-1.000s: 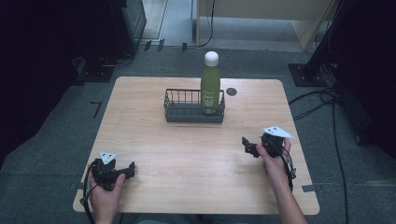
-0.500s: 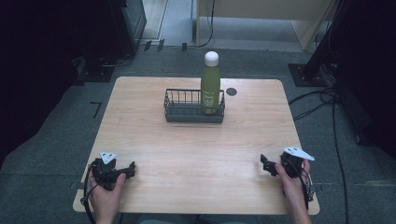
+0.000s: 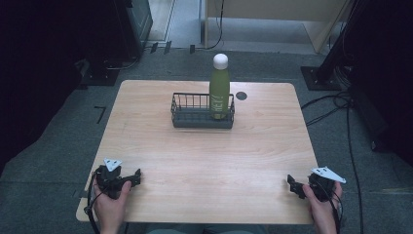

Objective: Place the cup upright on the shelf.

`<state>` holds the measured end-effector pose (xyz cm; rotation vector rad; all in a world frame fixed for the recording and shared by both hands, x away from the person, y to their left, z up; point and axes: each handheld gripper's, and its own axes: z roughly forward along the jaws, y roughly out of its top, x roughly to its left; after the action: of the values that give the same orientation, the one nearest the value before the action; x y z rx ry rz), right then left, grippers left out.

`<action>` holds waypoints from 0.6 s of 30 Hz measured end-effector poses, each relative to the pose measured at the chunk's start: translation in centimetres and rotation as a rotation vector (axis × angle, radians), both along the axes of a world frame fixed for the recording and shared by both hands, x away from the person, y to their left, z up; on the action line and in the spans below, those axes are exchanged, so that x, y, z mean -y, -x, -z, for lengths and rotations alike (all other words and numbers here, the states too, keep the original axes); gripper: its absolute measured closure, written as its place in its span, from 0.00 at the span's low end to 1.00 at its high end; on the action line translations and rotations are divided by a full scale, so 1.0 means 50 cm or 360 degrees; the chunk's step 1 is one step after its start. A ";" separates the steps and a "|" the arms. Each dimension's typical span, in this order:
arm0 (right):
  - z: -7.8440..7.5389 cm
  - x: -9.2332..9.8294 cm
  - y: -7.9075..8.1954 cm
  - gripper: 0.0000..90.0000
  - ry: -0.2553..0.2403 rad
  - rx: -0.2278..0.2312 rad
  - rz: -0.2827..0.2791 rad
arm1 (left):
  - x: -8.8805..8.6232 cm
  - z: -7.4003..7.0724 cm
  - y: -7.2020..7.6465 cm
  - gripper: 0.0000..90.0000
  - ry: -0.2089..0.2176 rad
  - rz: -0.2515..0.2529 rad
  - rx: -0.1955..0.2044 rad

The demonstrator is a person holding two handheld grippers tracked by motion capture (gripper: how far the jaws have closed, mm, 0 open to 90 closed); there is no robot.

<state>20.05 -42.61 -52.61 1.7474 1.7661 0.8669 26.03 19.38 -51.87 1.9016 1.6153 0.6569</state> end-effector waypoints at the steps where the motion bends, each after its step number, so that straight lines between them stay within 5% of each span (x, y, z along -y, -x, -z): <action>1: 0.001 0.003 0.004 0.01 0.0015 -0.0016 0.0008 | 0.000 0.000 0.000 0.00 0.0000 0.0000 -0.0001; 7: 0.003 0.010 0.025 0.01 0.0098 -0.0051 0.0004 | 0.000 0.000 0.000 0.00 -0.0001 0.0000 -0.0001; 18: 0.004 0.018 0.032 0.00 0.0097 -0.0060 -0.0022 | 0.000 0.000 0.000 0.00 -0.0001 0.0000 -0.0001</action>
<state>18.45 -43.53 -52.78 1.7253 1.8117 0.7818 26.03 19.38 -51.86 1.9024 1.6154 0.6572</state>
